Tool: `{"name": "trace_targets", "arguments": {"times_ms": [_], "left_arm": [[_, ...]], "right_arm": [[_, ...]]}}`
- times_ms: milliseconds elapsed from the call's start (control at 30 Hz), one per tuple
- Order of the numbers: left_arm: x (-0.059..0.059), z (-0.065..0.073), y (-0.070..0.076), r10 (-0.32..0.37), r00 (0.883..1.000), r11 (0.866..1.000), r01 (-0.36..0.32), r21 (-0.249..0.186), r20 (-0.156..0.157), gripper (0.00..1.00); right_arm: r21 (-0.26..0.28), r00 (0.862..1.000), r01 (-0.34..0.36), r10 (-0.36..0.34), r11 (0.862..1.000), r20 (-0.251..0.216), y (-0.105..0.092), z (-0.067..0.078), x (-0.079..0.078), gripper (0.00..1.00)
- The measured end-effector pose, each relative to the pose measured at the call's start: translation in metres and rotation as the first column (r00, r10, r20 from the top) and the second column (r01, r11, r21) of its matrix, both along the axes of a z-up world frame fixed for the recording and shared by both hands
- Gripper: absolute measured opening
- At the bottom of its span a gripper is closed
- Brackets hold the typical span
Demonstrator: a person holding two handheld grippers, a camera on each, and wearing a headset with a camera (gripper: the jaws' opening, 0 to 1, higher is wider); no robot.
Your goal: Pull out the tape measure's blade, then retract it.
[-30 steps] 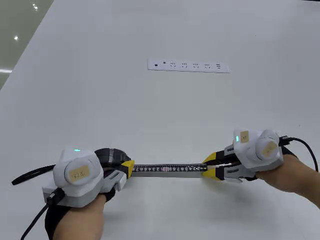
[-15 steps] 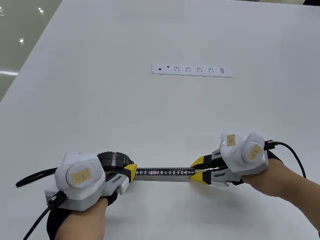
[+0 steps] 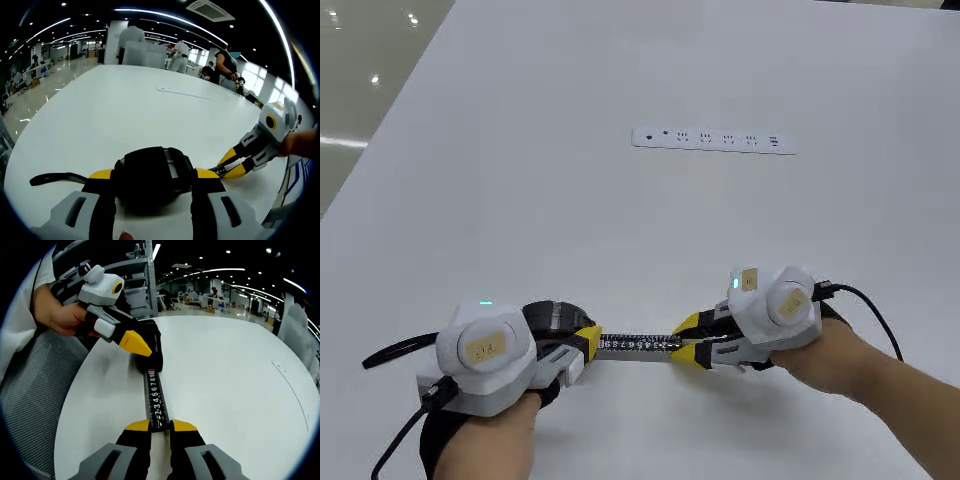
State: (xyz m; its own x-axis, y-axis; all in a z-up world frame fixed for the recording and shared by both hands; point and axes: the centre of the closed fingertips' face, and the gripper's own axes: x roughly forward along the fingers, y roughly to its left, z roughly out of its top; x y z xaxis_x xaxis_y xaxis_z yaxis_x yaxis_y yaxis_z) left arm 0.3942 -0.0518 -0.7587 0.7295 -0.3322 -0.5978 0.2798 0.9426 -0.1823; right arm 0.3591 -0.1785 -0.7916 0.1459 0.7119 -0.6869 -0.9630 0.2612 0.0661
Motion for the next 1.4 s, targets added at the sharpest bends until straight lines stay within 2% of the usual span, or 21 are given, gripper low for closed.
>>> {"name": "trace_targets", "arguments": {"times_ms": [33,433,667,900,1167,1400], "left_arm": [[0.0,0.0,0.0,0.001,1.0,1.0,-0.001,-0.003,0.001,0.56],[0.0,0.0,0.0,-0.004,1.0,1.0,0.004,-0.011,-0.004,0.56],[0.0,0.0,0.001,-0.004,1.0,1.0,0.004,-0.014,-0.003,0.56],[0.0,0.0,0.0,0.0,1.0,1.0,0.0,-0.018,-0.003,0.56],[-0.001,0.001,-0.001,-0.001,1.0,1.0,0.001,-0.019,0.0,0.57],[-0.001,0.0,-0.003,-0.016,1.0,1.0,0.016,-0.008,0.003,0.59]], "right_arm": [[0.015,1.0,0.007,-0.007,1.0,-0.008,0.003,0.001,0.001,0.11],[0.032,1.0,-0.005,0.004,0.999,0.01,0.036,0.0,0.007,0.11],[0.047,1.0,-0.018,0.018,0.999,0.009,0.062,-0.001,0.01,0.11],[0.064,1.0,-0.02,0.02,0.998,0.009,0.078,-0.001,0.012,0.11],[0.061,1.0,-0.025,0.025,0.998,0.013,0.081,-0.001,0.011,0.12],[0.055,1.0,-0.003,0.003,0.998,-0.005,0.079,-0.001,0.009,0.15]]}}
